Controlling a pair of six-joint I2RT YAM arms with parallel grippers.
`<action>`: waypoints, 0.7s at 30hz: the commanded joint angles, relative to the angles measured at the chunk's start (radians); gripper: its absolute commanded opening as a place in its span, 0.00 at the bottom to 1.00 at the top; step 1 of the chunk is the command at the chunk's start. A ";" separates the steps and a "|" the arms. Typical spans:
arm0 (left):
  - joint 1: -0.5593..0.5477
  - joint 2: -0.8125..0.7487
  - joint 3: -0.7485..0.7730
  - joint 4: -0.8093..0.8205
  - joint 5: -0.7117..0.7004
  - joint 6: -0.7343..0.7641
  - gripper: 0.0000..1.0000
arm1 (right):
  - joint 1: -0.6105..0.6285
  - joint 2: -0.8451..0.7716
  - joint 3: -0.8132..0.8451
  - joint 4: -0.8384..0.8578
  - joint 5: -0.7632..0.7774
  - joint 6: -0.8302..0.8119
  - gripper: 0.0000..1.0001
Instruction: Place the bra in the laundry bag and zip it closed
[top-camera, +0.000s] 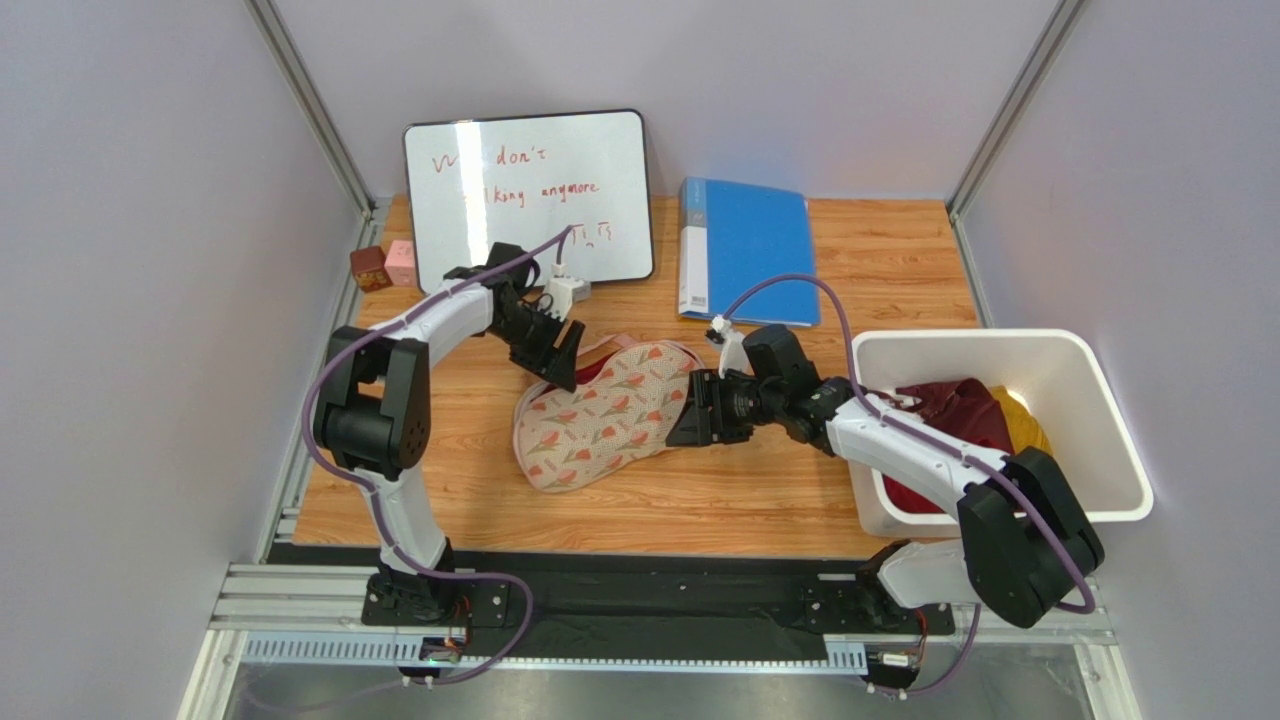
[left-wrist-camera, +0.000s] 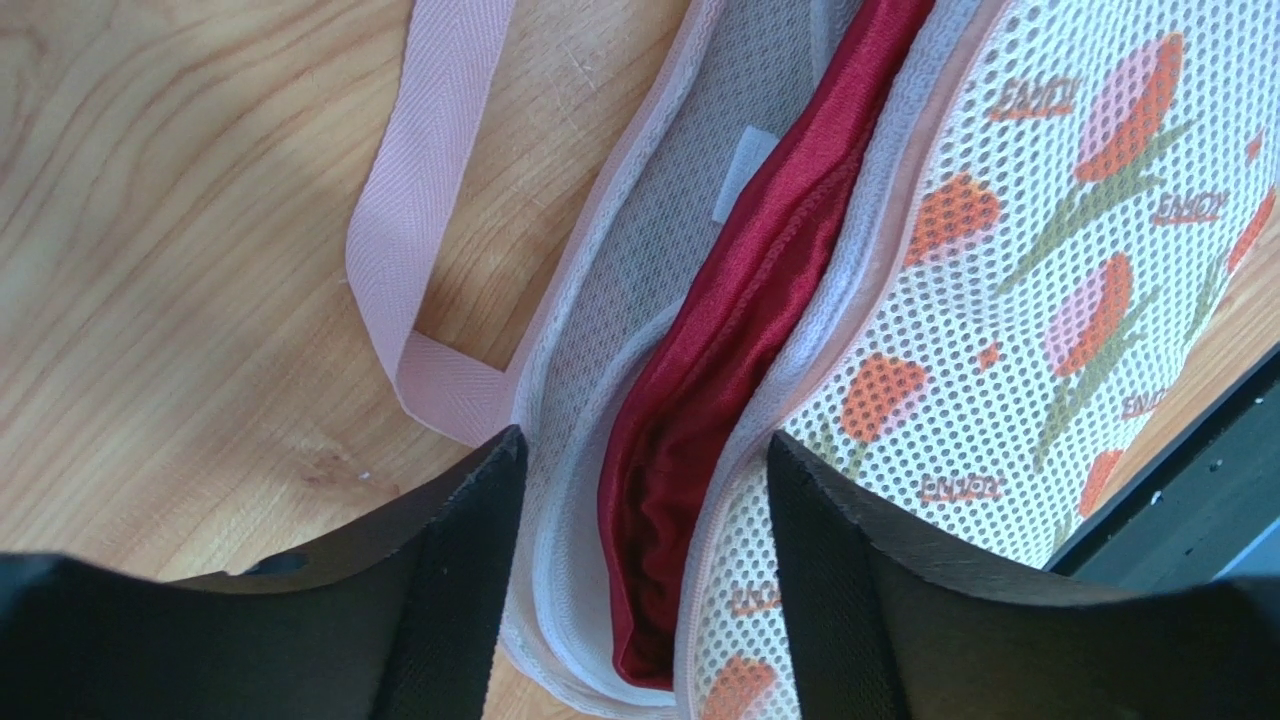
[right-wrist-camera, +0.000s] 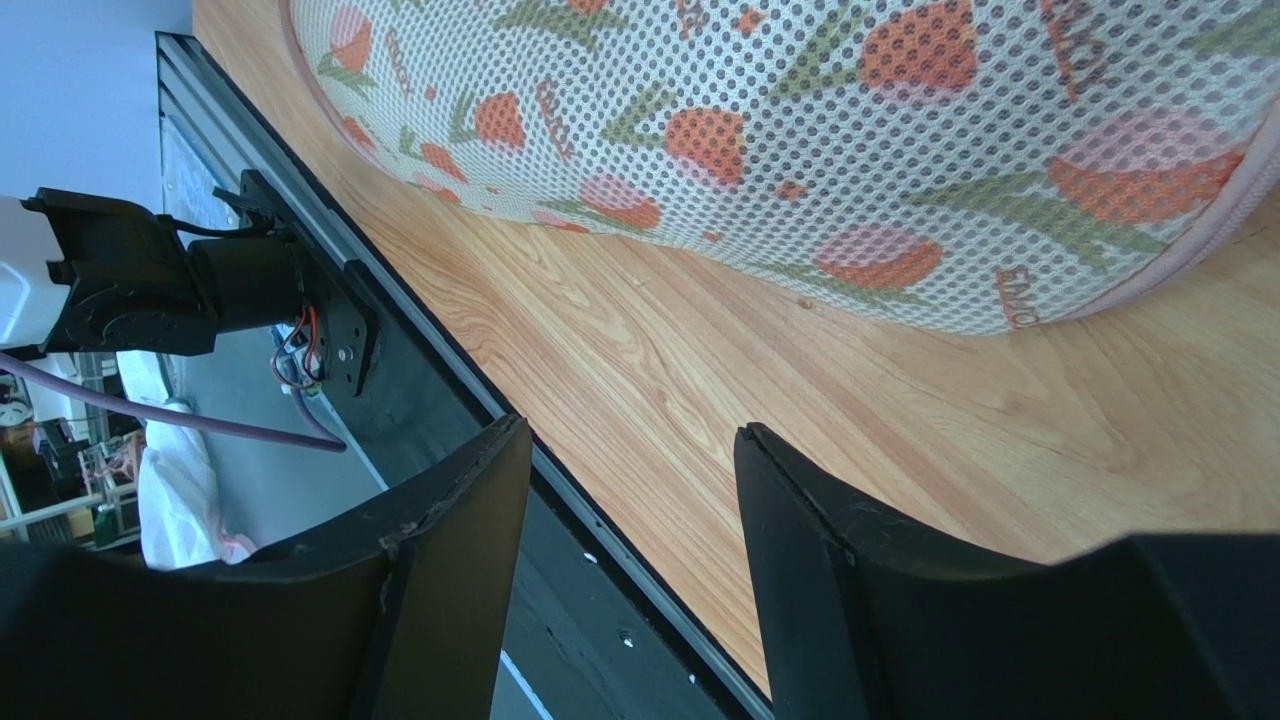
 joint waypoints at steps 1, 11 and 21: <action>0.001 0.008 0.010 0.031 0.054 0.036 0.63 | 0.004 -0.010 -0.008 0.060 -0.019 0.010 0.58; -0.080 0.006 -0.069 0.118 0.192 -0.182 0.49 | 0.022 0.030 0.113 -0.047 0.188 0.078 0.59; -0.248 -0.309 -0.484 0.590 0.095 -0.735 0.53 | 0.100 0.074 0.245 -0.293 0.425 0.211 0.64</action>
